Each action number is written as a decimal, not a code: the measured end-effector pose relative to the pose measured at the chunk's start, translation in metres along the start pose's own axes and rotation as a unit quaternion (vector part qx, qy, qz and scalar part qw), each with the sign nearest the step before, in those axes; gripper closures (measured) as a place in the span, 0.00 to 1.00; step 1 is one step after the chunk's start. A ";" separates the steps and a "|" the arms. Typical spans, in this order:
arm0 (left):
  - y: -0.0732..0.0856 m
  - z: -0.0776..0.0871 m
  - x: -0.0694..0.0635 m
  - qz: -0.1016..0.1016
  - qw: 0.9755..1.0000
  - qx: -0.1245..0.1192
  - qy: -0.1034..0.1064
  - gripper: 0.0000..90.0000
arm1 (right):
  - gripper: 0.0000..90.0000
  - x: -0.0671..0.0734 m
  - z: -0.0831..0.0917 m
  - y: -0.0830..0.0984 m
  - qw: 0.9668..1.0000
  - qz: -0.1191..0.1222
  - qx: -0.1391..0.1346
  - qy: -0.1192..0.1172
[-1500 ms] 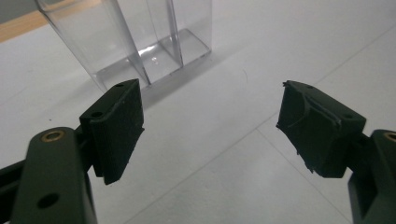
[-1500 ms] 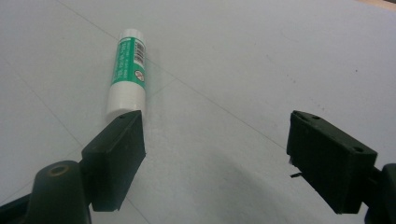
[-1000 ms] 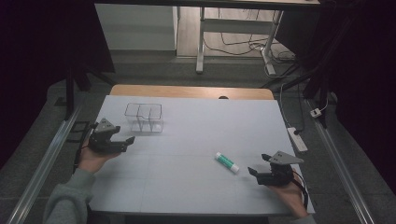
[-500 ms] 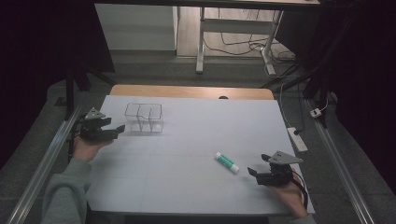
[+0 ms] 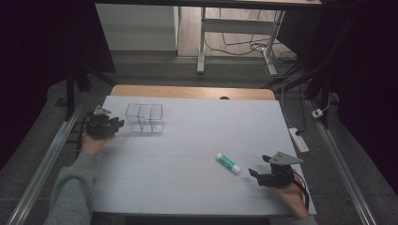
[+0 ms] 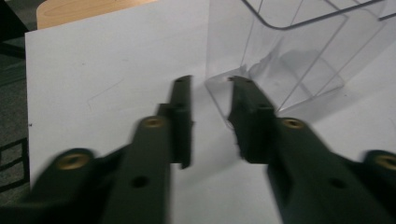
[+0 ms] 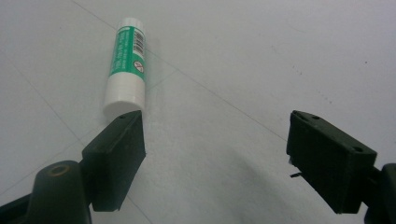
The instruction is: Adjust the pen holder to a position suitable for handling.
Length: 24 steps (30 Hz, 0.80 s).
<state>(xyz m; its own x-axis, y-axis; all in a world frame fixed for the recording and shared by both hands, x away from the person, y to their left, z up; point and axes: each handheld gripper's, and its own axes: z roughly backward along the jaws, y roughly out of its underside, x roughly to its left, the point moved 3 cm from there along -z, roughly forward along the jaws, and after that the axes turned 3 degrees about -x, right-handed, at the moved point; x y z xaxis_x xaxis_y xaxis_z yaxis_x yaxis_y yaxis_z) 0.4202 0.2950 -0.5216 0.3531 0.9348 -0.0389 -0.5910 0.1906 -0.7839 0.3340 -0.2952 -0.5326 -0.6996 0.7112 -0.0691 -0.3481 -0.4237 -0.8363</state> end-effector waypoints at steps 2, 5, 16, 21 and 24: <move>-0.002 -0.005 0.002 -0.002 1.000 0.004 0.002 0.96 | 0.21 0.000 0.000 0.000 1.000 0.000 0.001 0.000; -0.002 -0.013 0.006 0.001 1.000 0.011 0.008 0.99 | 0.21 0.000 0.000 0.000 1.000 0.000 0.001 0.001; -0.005 -0.030 0.005 -0.004 1.000 0.009 0.023 0.99 | 0.21 0.000 -0.001 0.001 1.000 0.001 0.006 0.005; -0.006 -0.037 0.002 -0.016 0.999 0.013 0.025 0.99 | 0.21 0.001 -0.003 0.001 1.000 -0.002 0.004 0.001; -0.006 -0.038 0.002 -0.012 0.999 0.014 0.026 0.99 | 0.21 0.000 -0.003 0.001 1.000 -0.001 0.003 0.001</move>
<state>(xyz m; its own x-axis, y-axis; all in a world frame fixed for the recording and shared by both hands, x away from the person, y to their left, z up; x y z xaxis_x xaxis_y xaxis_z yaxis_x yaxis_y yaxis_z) 0.4522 0.2846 -0.5410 0.4046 0.9130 -0.0527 -0.6015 0.2223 -0.7673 0.3354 -0.2941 -0.5345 -0.6973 0.7136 -0.0682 -0.3542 -0.4256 -0.8327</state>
